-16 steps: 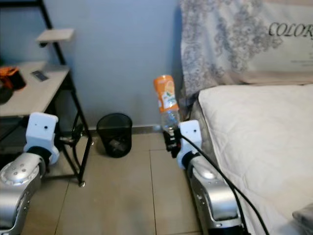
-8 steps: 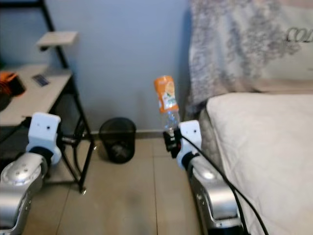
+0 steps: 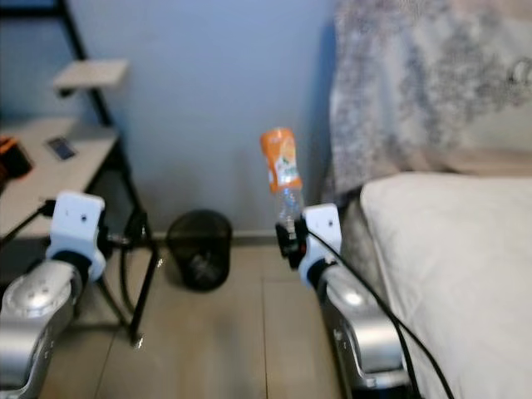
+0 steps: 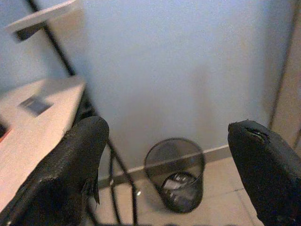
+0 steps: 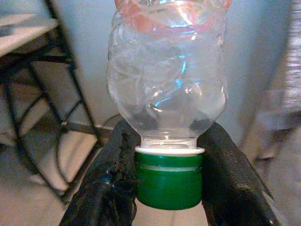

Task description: Clean up the room

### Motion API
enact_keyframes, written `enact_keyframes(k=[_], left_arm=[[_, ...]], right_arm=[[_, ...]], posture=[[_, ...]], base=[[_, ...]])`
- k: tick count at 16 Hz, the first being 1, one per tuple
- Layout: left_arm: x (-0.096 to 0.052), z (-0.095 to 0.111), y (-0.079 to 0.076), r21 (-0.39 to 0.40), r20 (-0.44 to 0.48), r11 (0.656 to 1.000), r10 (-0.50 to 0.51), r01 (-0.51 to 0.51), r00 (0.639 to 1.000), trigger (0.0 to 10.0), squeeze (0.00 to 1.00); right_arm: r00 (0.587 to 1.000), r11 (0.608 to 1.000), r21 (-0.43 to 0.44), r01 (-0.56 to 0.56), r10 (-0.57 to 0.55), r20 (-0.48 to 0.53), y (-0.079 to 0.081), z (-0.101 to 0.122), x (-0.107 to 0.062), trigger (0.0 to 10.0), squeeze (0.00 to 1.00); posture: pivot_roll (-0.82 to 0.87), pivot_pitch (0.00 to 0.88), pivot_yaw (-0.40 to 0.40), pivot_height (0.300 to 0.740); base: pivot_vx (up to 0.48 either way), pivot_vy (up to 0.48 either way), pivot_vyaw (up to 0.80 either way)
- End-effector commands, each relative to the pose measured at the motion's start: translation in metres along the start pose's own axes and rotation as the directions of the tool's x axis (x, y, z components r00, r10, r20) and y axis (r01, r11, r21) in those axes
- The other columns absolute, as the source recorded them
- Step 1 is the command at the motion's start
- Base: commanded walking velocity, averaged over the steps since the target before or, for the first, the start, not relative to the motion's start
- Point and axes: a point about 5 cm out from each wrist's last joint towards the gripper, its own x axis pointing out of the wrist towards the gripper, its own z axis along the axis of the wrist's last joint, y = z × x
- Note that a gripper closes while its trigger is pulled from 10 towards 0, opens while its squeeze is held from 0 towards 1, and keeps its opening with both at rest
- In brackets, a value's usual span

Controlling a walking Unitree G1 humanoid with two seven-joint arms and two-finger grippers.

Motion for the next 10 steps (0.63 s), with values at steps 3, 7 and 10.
enact_keyframes(k=[3,7,10], left_arm=[[0.0001,0.0002,-0.0069,-0.005,0.006,0.999,-0.034,0.034,0.999,10.0,0.0],[-0.0006,-0.0013,-0.0086,-0.007,0.003,0.999,-0.044,0.044,0.999,10.0,0.0],[0.0001,-0.0006,-0.0085,-0.004,0.004,0.999,-0.046,0.046,0.999,10.0,0.0]], right_arm=[[0.999,0.999,-0.017,0.033,-0.033,-0.001,-0.0083,0.0011,-0.0033,10.0,0.0],[1.0,0.998,-0.062,0.016,-0.017,-0.018,-0.0068,-0.0013,-0.0035,10.0,0.0],[0.999,0.992,-0.124,-0.018,0.012,-0.043,-0.0031,-0.0042,-0.0039,10.0,0.0]], posture=[[-0.05,0.0,0.027,0.74],[-0.04,0.0,0.025,0.74],[-0.04,0.0,0.025,0.74]], base=[[0.345,0.0,0.0],[0.335,0.0,0.0],[0.331,0.0,0.53]])
